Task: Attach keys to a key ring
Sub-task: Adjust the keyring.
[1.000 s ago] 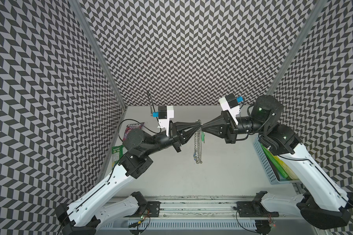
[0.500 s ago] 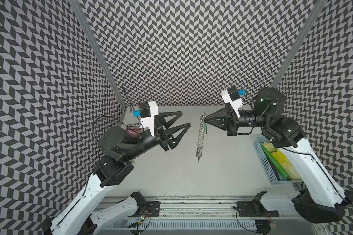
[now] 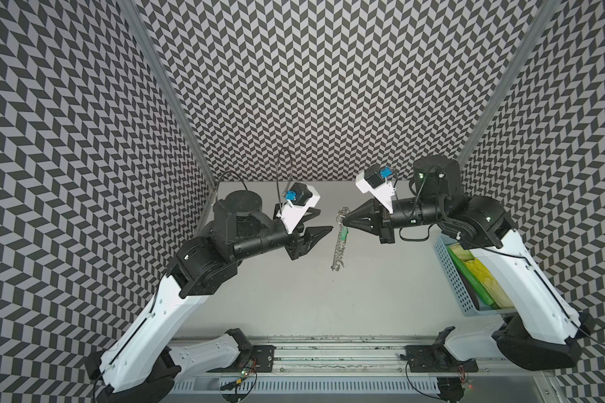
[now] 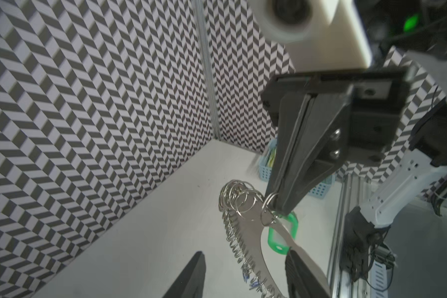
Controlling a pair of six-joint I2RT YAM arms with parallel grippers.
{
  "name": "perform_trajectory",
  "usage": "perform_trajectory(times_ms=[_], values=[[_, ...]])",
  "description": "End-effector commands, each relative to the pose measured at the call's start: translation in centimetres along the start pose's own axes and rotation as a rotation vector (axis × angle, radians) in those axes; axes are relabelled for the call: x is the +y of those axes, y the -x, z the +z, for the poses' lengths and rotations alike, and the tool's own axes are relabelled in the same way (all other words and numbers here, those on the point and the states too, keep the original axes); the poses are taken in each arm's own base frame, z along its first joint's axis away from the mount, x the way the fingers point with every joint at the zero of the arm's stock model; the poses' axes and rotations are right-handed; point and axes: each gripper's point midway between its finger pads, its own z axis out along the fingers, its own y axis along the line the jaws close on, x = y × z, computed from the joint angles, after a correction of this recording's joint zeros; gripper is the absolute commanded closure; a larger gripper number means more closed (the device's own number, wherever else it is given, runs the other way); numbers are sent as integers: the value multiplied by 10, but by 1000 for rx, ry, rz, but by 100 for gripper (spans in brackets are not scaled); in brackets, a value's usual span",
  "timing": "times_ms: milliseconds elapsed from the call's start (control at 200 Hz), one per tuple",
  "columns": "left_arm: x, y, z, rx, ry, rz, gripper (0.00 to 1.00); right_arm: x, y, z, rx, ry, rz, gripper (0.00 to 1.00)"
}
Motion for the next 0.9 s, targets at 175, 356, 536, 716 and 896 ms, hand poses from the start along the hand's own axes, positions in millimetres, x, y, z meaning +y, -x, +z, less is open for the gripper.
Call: perform_trajectory(times_ms=[175, 356, 536, 716, 896], values=[[-7, -23, -26, 94, 16, 97, 49, 24, -21, 11, 75, 11, 15, 100], [-18, -22, -34, 97, -27, 127, 50, 34, -26, 18, 103, 37, 28, 100], [-35, -18, -37, 78, -107, 130, 50, 41, -26, 23, 119, 63, 36, 100], [-46, -12, -38, 47, -167, 120, 49, 47, -26, 28, 132, 85, 36, 100], [-55, -13, -35, 53, -212, 120, 49, 51, -24, 30, 133, 96, 37, 100]])
